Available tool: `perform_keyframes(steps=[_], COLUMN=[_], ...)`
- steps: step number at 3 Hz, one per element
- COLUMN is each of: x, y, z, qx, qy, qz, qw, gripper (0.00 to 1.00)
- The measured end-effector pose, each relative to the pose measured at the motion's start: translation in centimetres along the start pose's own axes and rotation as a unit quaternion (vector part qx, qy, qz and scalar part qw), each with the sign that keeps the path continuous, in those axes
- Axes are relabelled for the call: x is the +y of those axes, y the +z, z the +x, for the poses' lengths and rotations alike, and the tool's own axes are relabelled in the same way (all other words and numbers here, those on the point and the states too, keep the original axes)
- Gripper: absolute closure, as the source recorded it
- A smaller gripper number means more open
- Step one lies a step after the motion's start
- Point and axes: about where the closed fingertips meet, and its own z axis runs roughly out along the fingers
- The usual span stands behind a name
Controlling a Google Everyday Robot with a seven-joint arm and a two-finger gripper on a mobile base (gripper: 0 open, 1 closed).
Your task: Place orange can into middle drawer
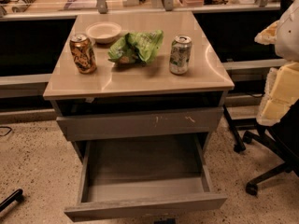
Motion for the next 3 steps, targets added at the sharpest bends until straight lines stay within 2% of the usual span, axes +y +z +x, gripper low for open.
perform_keyframes(steps=[1,2,3], x=[0.0,-1.1,-3.1], y=[0.0,0.3,1.2], z=[0.0,-0.9,-2.9], qx=[0.0,-0.022,-0.066], qy=[0.0,0.0,0.0], qz=[0.0,0.009,0.02], qw=[1.0,0.9997,0.9976], gripper=[0.0,0.0,0.0])
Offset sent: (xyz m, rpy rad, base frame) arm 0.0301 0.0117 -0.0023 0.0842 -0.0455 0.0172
